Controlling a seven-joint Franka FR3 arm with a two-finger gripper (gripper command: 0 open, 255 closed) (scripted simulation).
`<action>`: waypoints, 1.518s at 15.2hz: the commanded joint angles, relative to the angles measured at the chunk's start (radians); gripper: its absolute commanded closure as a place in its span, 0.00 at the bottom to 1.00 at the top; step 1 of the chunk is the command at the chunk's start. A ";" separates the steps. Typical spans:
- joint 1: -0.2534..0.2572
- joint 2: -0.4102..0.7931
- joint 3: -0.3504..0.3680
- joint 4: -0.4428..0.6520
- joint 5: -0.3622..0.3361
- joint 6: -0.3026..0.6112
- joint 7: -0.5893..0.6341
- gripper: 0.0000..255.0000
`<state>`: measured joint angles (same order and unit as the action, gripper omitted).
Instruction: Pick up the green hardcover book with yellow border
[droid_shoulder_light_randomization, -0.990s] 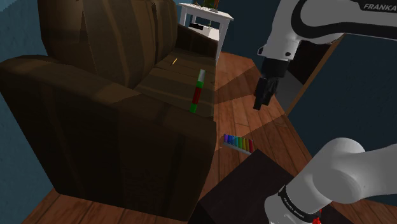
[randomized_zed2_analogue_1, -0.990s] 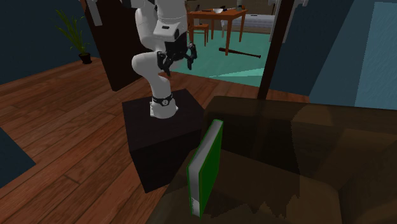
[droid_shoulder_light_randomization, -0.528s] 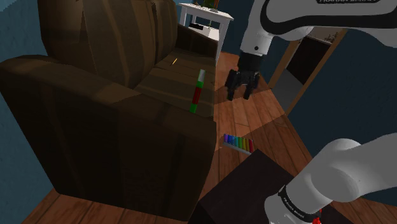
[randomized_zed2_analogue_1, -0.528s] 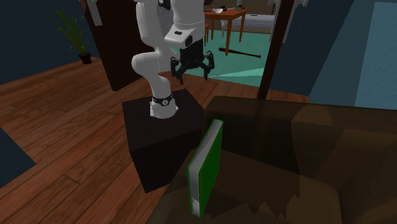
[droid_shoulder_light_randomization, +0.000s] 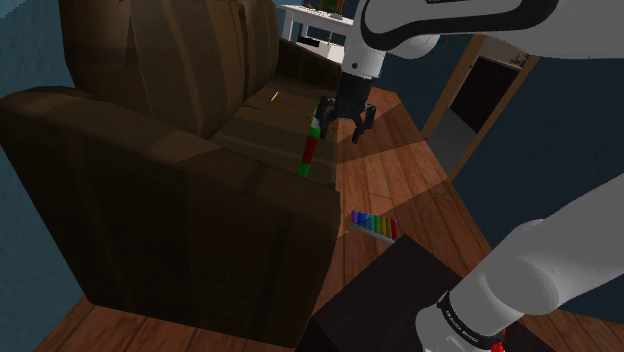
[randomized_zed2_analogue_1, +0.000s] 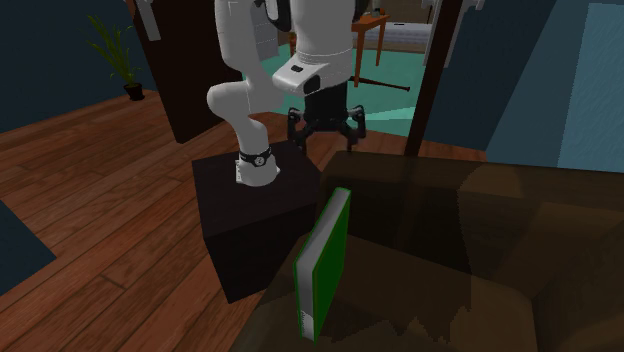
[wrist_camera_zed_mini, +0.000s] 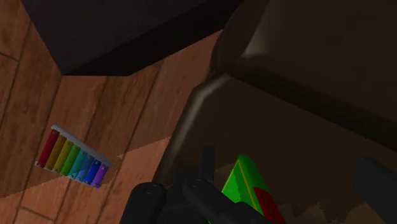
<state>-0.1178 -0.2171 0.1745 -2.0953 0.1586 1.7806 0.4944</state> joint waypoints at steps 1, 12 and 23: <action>-0.012 0.069 0.007 0.067 -0.016 0.017 0.081 0.00; -0.034 0.328 -0.004 0.302 -0.094 0.086 0.357 0.00; -0.033 0.339 -0.004 0.253 -0.095 0.146 0.355 1.00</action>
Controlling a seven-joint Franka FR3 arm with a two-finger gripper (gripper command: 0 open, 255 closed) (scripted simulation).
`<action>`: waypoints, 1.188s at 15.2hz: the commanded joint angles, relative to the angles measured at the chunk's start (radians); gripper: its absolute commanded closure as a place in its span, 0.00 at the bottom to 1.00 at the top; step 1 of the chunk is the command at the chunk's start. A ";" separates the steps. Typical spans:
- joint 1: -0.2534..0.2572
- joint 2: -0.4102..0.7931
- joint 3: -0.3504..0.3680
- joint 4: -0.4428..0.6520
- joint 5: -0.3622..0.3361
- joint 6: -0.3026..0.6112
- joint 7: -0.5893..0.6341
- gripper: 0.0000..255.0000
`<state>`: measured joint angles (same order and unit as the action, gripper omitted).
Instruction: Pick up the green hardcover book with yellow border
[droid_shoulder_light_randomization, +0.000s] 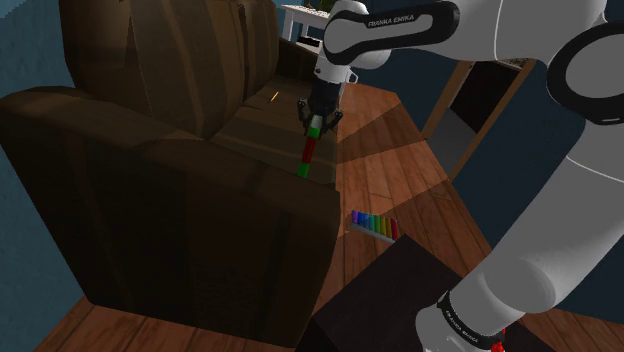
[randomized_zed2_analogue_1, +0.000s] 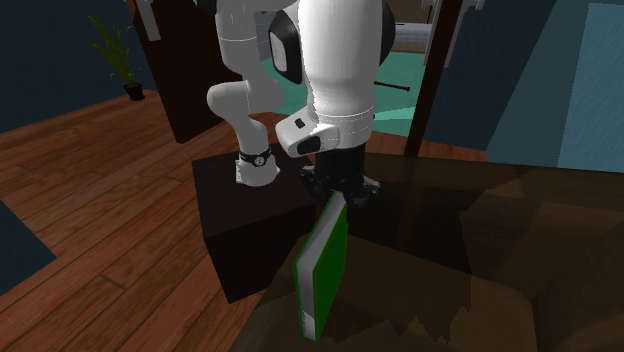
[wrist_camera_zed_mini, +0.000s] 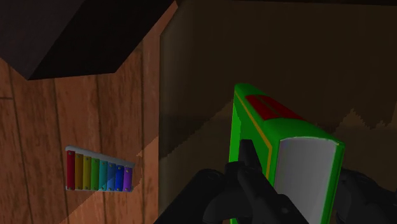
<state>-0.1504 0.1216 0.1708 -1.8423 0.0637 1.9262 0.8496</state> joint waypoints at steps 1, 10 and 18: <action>0.000 0.000 0.000 0.000 0.000 0.000 0.000 1.00; -0.001 -0.011 -0.001 0.053 0.001 -0.065 0.002 1.00; -0.002 -0.020 -0.001 0.150 0.001 -0.170 0.008 1.00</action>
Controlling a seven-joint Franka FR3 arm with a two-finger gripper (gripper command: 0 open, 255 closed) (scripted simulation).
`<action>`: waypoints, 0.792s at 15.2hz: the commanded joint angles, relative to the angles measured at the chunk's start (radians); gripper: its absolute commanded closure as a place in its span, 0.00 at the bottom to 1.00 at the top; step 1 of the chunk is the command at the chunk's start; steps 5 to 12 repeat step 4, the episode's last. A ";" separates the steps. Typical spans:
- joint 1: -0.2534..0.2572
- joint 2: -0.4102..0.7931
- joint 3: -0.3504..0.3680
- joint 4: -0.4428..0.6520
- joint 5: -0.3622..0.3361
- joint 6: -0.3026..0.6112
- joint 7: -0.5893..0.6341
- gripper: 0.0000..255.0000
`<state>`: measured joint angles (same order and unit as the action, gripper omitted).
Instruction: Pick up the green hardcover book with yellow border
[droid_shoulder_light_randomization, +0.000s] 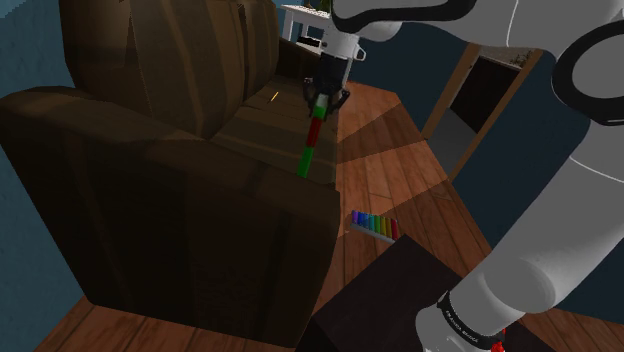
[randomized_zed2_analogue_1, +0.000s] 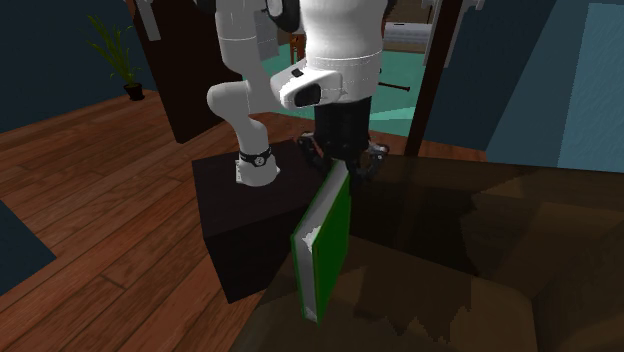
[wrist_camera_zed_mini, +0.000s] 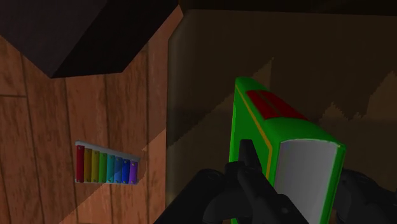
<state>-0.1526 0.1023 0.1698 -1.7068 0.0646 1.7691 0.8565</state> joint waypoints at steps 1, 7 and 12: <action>0.001 -0.001 0.000 0.028 -0.001 -0.027 0.003 1.00; 0.001 0.000 0.000 0.044 -0.001 -0.042 0.004 1.00; 0.001 0.000 0.000 0.044 -0.001 -0.042 0.004 1.00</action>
